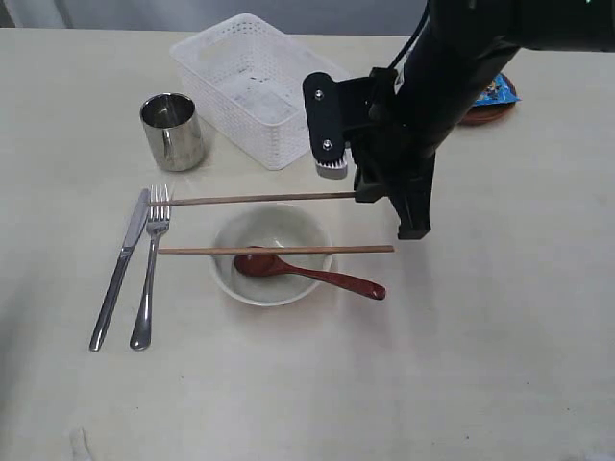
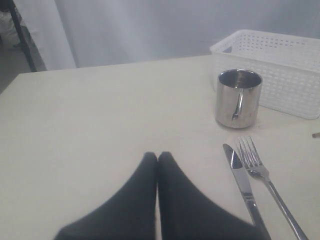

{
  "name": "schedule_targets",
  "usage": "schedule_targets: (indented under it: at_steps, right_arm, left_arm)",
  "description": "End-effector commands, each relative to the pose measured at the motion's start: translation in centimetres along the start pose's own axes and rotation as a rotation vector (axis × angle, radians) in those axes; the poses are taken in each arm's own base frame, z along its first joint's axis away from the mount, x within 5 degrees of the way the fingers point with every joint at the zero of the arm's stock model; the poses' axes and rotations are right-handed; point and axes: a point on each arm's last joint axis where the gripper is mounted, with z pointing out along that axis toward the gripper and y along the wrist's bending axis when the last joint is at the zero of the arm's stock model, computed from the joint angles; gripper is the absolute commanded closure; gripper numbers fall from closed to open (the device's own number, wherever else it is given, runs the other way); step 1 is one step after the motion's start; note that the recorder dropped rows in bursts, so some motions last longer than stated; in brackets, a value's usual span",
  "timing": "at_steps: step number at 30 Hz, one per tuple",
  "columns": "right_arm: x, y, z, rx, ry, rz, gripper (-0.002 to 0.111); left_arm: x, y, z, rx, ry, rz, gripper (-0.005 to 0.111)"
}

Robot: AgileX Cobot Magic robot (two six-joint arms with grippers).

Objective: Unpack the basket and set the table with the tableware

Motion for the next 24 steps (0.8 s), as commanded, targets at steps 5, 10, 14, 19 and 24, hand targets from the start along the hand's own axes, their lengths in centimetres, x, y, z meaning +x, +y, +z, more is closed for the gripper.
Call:
schedule_targets:
  at_steps: [5,10,14,19,24]
  right_arm:
    - [1.13,1.12,1.41,0.024,0.046,0.038,0.109]
    - [1.07,0.97,1.39,0.042,0.038,0.069,0.109]
    - [1.08,1.02,1.39,0.036,0.039,0.071,0.109]
    - [1.1,1.24,1.39,0.013,0.042,0.076,0.109]
    - [0.93,1.54,1.4,-0.021,0.025,0.05,0.109]
  left_arm:
    - [0.06,-0.03,0.01,0.004,-0.001,0.001,0.107]
    - [0.06,-0.03,0.01,0.004,-0.001,0.001,0.107]
    - [0.06,-0.03,0.01,0.004,-0.001,0.001,0.107]
    - [0.06,-0.03,0.01,0.004,-0.001,0.001,0.107]
    - [0.06,-0.03,0.01,0.004,-0.001,0.001,0.107]
